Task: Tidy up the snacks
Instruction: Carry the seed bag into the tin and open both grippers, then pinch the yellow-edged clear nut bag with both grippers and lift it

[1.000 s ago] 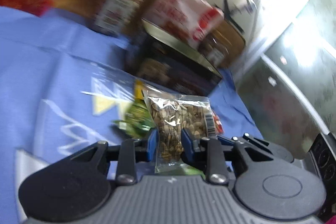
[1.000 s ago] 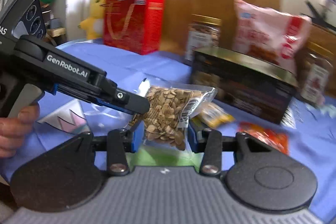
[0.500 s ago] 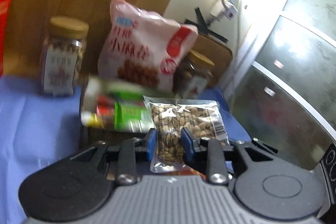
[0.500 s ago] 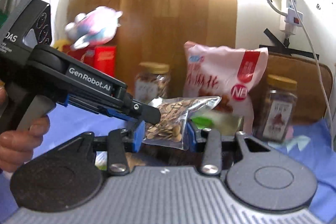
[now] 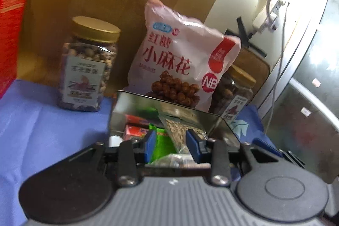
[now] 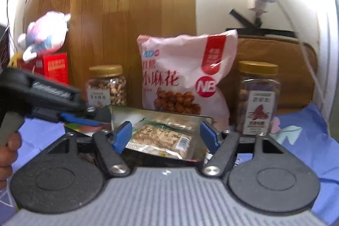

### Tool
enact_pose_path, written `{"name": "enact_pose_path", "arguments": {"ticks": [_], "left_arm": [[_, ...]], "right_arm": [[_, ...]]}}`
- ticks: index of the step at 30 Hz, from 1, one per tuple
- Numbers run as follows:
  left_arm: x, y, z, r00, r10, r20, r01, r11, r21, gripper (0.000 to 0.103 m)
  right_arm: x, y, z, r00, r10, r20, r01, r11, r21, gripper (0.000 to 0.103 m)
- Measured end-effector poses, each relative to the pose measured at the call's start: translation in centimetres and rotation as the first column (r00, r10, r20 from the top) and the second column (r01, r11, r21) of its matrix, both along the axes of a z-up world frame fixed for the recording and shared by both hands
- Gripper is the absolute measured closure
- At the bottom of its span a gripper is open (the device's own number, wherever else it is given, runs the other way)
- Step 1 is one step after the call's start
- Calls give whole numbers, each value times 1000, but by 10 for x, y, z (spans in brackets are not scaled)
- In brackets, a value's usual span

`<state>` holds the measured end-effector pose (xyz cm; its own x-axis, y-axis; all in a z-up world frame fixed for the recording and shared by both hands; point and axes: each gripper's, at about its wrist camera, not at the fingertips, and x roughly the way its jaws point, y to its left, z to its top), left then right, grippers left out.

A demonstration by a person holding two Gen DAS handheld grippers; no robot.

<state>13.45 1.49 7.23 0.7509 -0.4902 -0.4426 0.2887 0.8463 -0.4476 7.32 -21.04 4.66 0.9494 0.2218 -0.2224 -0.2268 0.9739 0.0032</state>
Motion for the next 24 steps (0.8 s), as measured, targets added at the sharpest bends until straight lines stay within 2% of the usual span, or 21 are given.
{"name": "enact_pose_path", "arguments": {"ticks": [2,4,7,9,11,16,17,19,24], "left_arm": [[-19,13,-1,1000,5,17,-4,1000,-15,69],[-37,27,-6,1000,14,24,-13,1000,-26,65],[-51,41,-26,999,23,-31,-24,999,-37,65],[-51,47,-40,995,33,-96,-39,998,-54,65],[-47,47,-51,989,21,-149,-34,996,-81,65],[-33,35,-62,979,-9,-203,-7,997,-78,65],[-29,32,-65,976,-19,-217,0,996,-86,61],[-28,26,-67,978,-24,-207,5,996,-89,60],[-38,30,-67,978,-39,-203,17,994,-108,71]], "right_arm": [[-17,-9,-1,1000,23,-18,-22,998,57,30],[-27,-13,-7,994,81,-73,-72,989,127,30],[-33,-10,-27,954,213,-209,-166,961,221,30],[-29,4,-37,923,257,-286,-200,956,213,31],[-24,18,-43,907,254,-337,-202,962,181,32],[-11,22,-48,883,271,-384,-182,950,253,37],[-9,23,-49,879,273,-391,-180,949,258,39],[-7,26,-49,877,274,-396,-182,950,255,42],[-11,35,-48,879,270,-393,-195,956,221,54]]}}
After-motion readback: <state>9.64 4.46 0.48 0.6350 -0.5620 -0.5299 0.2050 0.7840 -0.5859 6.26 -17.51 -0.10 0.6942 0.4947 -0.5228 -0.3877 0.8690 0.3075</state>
